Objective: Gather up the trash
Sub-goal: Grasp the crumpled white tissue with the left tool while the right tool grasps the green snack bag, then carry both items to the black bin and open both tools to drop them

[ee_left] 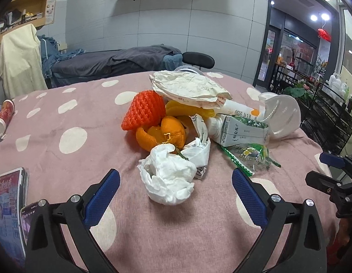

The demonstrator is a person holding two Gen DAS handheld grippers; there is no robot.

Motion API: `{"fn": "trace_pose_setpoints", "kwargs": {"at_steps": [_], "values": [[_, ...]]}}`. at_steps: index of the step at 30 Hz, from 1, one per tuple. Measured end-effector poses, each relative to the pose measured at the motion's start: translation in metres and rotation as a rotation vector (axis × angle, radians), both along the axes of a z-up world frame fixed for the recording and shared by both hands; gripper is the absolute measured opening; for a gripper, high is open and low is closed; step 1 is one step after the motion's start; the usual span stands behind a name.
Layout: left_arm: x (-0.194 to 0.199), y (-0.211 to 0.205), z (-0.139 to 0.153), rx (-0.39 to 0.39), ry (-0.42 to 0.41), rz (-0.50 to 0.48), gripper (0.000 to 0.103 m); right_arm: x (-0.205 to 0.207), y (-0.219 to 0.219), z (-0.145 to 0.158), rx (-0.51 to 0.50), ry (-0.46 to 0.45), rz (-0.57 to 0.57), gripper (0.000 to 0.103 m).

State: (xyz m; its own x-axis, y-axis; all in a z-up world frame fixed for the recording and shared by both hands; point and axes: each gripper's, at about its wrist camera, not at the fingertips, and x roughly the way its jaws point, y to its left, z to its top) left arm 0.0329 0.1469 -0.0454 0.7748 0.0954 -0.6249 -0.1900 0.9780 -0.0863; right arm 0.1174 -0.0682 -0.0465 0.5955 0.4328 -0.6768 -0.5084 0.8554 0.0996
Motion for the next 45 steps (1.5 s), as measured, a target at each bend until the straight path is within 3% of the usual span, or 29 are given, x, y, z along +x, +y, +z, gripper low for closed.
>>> {"fn": "trace_pose_setpoints", "kwargs": {"at_steps": [5, 7, 8, 10, 13, 18, 25, 31, 38, 45], "values": [[0.02, 0.014, -0.011, -0.058, 0.055, -0.013, 0.076, 0.005, 0.016, 0.002, -0.017, 0.0, 0.03, 0.098], [0.023, 0.019, -0.014, -0.107, 0.071, -0.019, 0.062, 0.007, 0.019, 0.002, -0.015, 0.012, 0.037, 0.098], [0.021, 0.022, -0.015, -0.133, 0.07, -0.025, 0.06, 0.008, 0.021, 0.001, -0.015, 0.014, 0.04, 0.098], [0.019, 0.025, -0.017, -0.159, 0.076, -0.017, 0.043, 0.01, 0.025, 0.001, -0.021, 0.018, 0.045, 0.098], [0.01, 0.029, -0.017, -0.195, 0.057, -0.016, 0.034, 0.015, 0.035, 0.0, -0.021, 0.039, 0.057, 0.098], [-0.009, 0.026, -0.007, -0.149, -0.005, 0.028, 0.03, 0.024, 0.056, -0.001, -0.011, 0.076, 0.081, 0.098], [-0.028, 0.024, 0.0, -0.164, -0.041, 0.058, 0.03, 0.047, 0.089, -0.014, -0.029, 0.17, 0.082, 0.097], [-0.031, 0.01, 0.004, -0.159, -0.063, 0.051, 0.03, 0.058, 0.101, -0.028, -0.08, 0.211, 0.051, 0.067], [-0.028, -0.002, 0.003, -0.167, -0.058, 0.016, 0.03, 0.052, 0.093, -0.026, -0.066, 0.193, 0.068, 0.05], [-0.027, -0.018, 0.005, -0.158, -0.066, -0.018, 0.03, 0.03, 0.073, -0.023, -0.036, 0.159, 0.106, 0.045]]}}
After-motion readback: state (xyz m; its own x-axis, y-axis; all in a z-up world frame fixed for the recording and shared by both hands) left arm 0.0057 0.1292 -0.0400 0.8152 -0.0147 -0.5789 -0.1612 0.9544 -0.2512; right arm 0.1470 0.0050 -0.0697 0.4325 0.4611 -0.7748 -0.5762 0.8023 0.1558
